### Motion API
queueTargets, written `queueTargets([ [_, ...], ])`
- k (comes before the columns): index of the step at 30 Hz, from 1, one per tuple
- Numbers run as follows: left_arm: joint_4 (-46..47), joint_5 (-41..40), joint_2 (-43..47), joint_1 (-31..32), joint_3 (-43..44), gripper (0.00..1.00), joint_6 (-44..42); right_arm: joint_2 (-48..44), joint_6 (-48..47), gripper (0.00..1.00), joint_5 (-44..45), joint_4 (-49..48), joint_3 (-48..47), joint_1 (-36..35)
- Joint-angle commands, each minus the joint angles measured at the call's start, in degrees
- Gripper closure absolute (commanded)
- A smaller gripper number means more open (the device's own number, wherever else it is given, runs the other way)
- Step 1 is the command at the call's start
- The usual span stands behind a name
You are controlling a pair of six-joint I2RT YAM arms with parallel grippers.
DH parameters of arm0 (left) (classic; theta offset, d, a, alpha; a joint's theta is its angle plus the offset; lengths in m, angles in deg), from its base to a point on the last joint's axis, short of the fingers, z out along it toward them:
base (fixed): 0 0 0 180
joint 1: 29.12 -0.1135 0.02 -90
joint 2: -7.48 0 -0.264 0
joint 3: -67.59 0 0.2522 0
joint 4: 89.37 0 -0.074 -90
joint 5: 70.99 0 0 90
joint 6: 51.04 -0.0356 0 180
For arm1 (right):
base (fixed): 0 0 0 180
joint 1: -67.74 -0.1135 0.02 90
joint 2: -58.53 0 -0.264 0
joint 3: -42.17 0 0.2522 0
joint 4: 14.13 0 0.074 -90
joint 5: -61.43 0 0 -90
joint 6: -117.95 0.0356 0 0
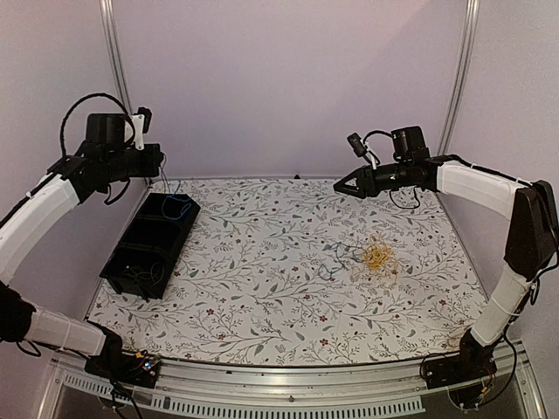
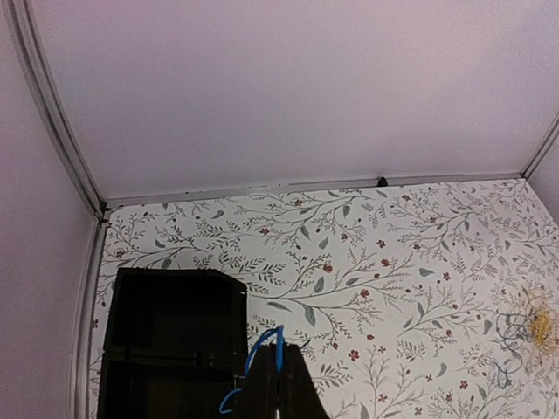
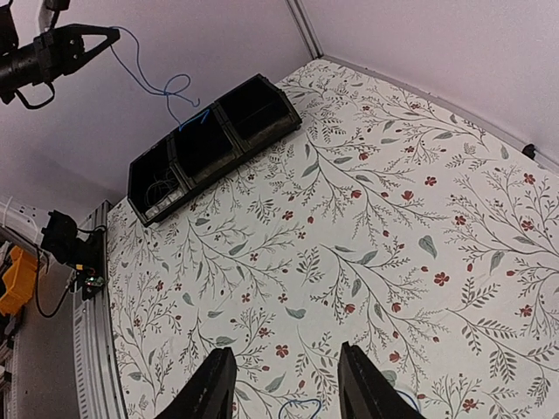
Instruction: Untangle the cables
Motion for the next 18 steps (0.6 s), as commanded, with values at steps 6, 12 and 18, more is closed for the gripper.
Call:
queueTargets([
  [6,-4.5,-2.6,2.2,-7.4,-7.2,1.00,-0.9,-0.4,-0.9,0.56,0.6,0.7,1.0,0.1],
  [12,-3.1,-2.0,0.6,-11.2,-11.3,1.00,-1.8,-0.8,-1.1,0.56,1.5,0.7,2.1,0.1],
  [18,-0.7,-1.4,-3.7,-14.7,-15.0,1.00,-2.2,-2.0,-2.0,0.56,2.6,0.8,3.6,0.1],
])
